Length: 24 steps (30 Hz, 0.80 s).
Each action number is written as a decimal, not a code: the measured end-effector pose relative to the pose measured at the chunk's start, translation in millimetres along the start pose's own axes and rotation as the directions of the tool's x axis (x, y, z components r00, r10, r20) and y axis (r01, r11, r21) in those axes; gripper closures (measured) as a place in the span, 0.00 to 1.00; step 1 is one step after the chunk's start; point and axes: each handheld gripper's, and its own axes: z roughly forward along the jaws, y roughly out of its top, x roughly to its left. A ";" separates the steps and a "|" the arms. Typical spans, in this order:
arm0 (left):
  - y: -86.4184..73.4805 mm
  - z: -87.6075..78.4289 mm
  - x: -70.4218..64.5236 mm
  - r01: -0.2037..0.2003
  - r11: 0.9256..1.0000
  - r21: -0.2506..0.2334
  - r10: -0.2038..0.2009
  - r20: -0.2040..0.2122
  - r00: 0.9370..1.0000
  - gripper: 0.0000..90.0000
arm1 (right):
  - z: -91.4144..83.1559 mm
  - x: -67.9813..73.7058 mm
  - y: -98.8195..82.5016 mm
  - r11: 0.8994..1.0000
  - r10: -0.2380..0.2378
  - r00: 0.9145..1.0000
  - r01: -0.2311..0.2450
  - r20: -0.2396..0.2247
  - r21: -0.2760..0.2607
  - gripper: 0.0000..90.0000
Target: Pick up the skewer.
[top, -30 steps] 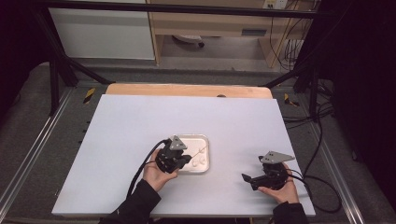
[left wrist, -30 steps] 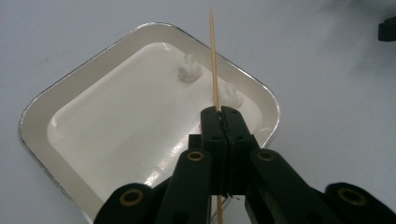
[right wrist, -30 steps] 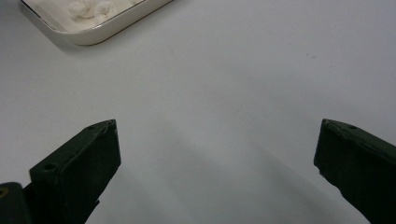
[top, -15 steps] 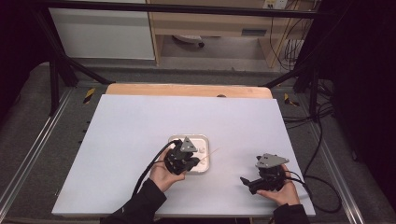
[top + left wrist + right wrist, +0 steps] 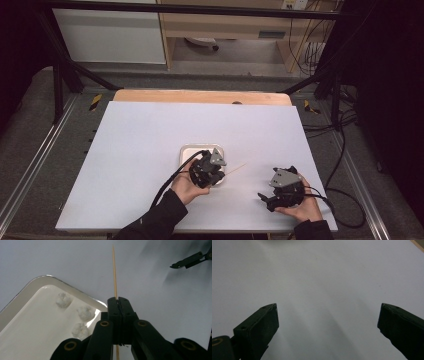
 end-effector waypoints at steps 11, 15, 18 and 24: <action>11.9 6.9 -11.1 -0.046 0.999 0.014 0.046 0.020 0.999 0.99 | -0.9 7.5 10.1 0.990 -0.142 0.990 0.142 0.020 0.011 0.10; 15.5 7.9 -13.4 -0.059 0.998 0.018 0.058 0.025 0.998 0.99 | -0.5 9.9 12.1 0.983 -0.184 0.983 0.183 0.019 0.011 0.12; 17.7 9.5 -15.2 -0.071 0.997 0.021 0.071 0.031 0.997 0.99 | -1.8 11.1 13.1 0.976 -0.216 0.976 0.216 0.020 0.008 0.14; 21.7 16.3 -20.2 -0.100 0.994 0.035 0.098 0.047 0.994 0.99 | -3.0 13.5 14.6 0.961 -0.275 0.961 0.275 0.029 -0.014 0.19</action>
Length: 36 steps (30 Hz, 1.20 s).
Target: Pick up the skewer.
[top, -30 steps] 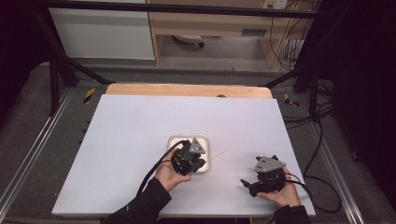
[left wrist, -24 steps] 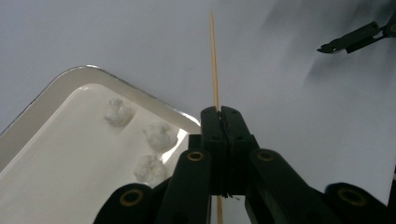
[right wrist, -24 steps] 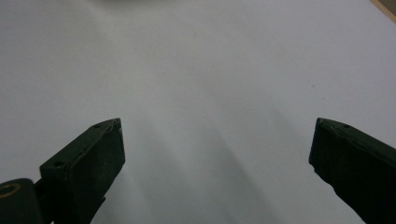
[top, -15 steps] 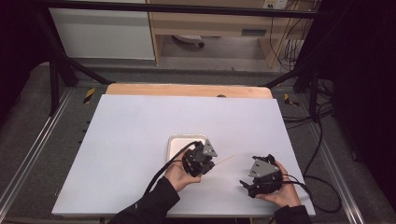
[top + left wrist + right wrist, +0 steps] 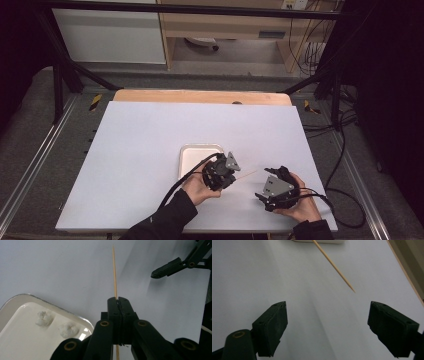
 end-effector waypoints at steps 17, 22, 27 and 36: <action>10.4 11.4 -8.0 -0.042 0.999 0.027 0.042 0.019 0.999 0.99 | 3.0 3.5 6.2 0.979 -0.201 0.980 0.201 0.012 -0.043 0.39; 17.0 14.2 -12.1 -0.072 0.996 0.042 0.072 0.024 0.997 0.99 | 2.9 3.0 8.3 0.969 -0.243 0.970 0.243 0.010 -0.041 0.42; 22.4 16.9 -14.9 -0.092 0.994 0.056 0.090 0.030 0.995 0.99 | 3.4 4.4 8.5 0.953 -0.300 0.954 0.300 0.004 -0.032 0.49; 28.7 18.8 -20.2 -0.109 0.992 0.061 0.107 0.040 0.993 0.99 | 3.0 4.5 9.2 0.933 -0.360 0.933 0.360 0.001 -0.019 0.60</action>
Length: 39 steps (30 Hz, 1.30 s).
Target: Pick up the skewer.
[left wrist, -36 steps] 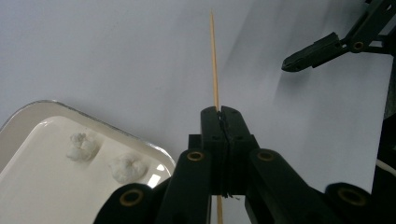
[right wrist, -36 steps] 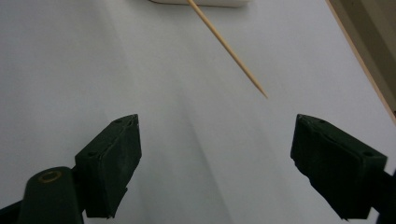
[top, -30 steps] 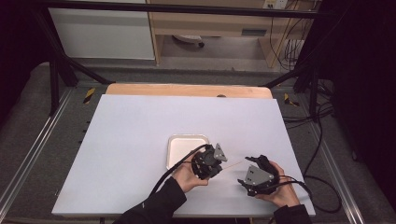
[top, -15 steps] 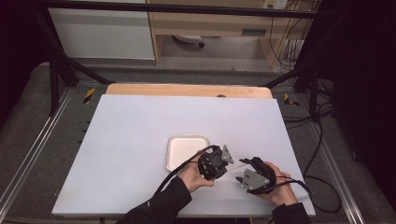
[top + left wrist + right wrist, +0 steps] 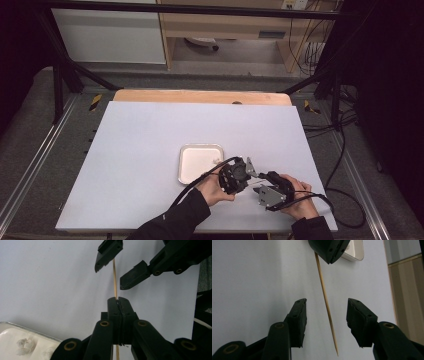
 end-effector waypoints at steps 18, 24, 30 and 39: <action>0.6 4.3 -1.6 -0.009 1.000 0.023 0.009 0.011 1.000 0.99 | 2.9 1.4 2.7 0.996 -0.089 0.996 0.089 -0.018 0.014 0.79; 0.9 4.7 -2.4 -0.014 1.000 0.028 0.013 0.011 1.000 0.99 | 3.9 3.5 3.1 0.994 -0.105 0.994 0.105 -0.044 0.017 0.88; 0.5 3.7 -2.8 -0.014 1.000 0.026 0.013 0.012 1.000 0.99 | 5.0 3.5 3.2 0.994 -0.104 0.993 0.105 -0.056 0.018 0.92; -0.5 4.1 -0.9 -0.013 1.000 0.026 0.013 0.014 1.000 0.99 | 5.7 2.8 3.1 0.993 -0.115 0.992 0.116 -0.052 0.021 0.98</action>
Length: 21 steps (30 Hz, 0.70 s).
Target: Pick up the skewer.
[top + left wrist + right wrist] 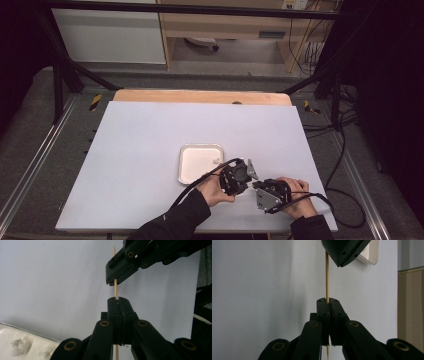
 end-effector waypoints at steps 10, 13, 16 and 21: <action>-4.3 -3.6 7.5 0.034 0.999 -0.019 -0.034 0.011 0.999 0.98 | 1.5 -1.2 1.1 1.000 0.012 1.000 -0.012 0.017 -0.004 0.99; -7.5 -6.4 10.6 0.049 0.999 -0.008 -0.049 0.004 0.999 0.79 | -1.5 -3.3 0.1 1.000 -0.005 1.000 0.004 0.028 0.018 0.99; -11.1 -9.6 15.1 0.064 0.998 0.011 -0.064 -0.004 0.998 0.66 | -2.3 -3.8 0.0 0.999 -0.027 0.999 0.025 0.040 0.036 0.99; -16.9 -9.5 19.7 0.044 0.995 0.084 -0.043 -0.018 0.999 0.41 | -1.8 -5.9 2.9 0.992 -0.093 0.995 0.089 0.038 0.092 0.99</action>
